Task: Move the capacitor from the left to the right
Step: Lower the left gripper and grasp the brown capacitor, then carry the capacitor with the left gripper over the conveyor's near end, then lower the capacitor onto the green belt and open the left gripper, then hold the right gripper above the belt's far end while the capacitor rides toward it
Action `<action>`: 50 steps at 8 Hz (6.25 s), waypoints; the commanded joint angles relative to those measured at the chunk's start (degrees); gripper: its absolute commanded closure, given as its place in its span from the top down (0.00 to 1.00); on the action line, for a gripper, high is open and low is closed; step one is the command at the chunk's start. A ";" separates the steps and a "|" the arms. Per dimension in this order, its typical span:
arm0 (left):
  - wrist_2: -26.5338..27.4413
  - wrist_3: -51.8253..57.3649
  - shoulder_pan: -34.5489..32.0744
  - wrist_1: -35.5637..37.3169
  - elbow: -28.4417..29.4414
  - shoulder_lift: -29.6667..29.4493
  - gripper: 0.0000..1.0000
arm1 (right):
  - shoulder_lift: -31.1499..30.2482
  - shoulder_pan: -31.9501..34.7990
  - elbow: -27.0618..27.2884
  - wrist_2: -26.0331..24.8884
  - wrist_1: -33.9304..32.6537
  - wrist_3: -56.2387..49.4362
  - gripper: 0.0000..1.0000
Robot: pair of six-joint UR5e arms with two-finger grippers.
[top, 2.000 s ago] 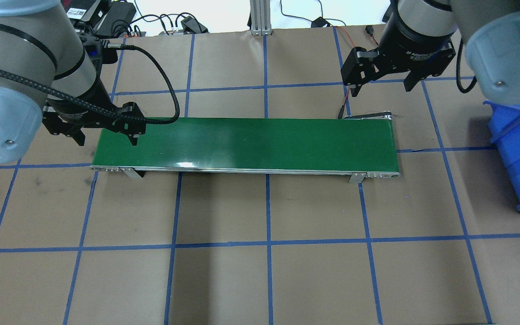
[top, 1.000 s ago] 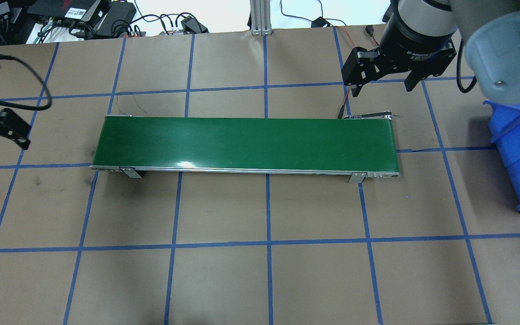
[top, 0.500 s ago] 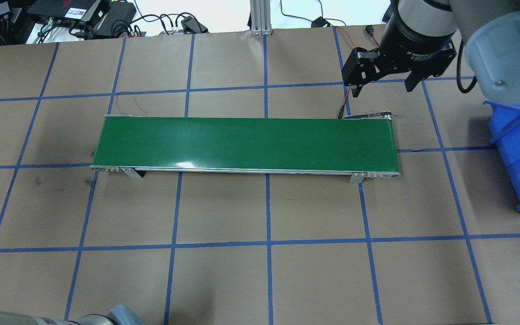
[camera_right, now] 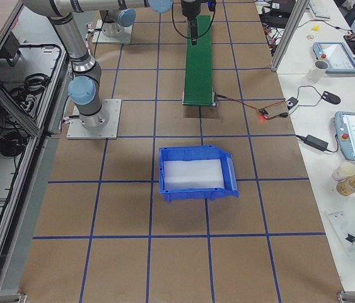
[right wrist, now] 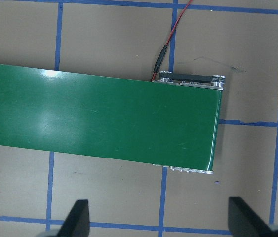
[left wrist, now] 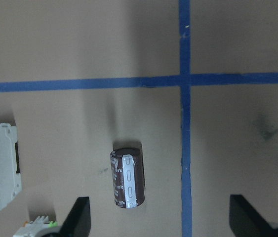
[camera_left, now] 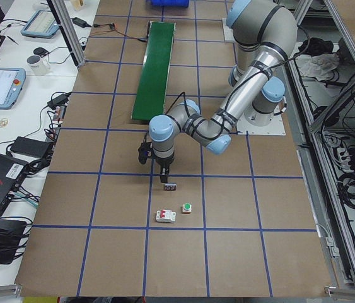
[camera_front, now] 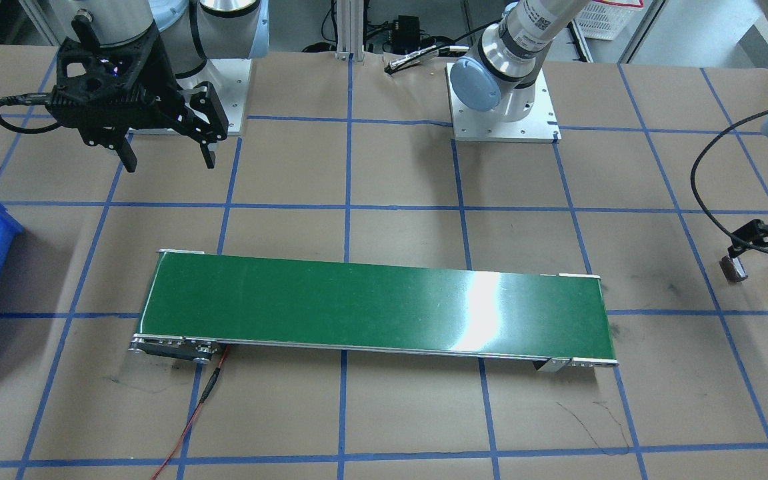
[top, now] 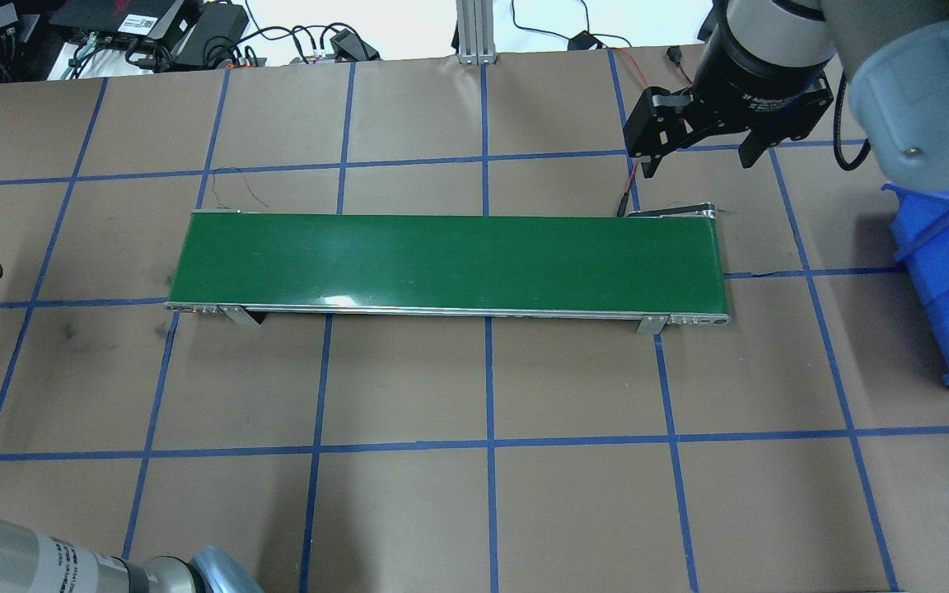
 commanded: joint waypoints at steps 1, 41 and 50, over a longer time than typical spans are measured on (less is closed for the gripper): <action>0.20 -6.10 1.31 1.50 -0.10 -4.21 1.00 | -0.01 0.02 0.00 0.00 0.01 0.03 1.00; 2.30 -43.82 -37.98 -25.92 0.17 23.10 1.00 | 11.22 -0.51 0.70 0.00 -4.53 0.47 1.00; 2.13 -43.47 -38.06 -25.22 -0.44 22.05 1.00 | 18.89 -6.22 9.05 5.72 -18.97 -1.11 1.00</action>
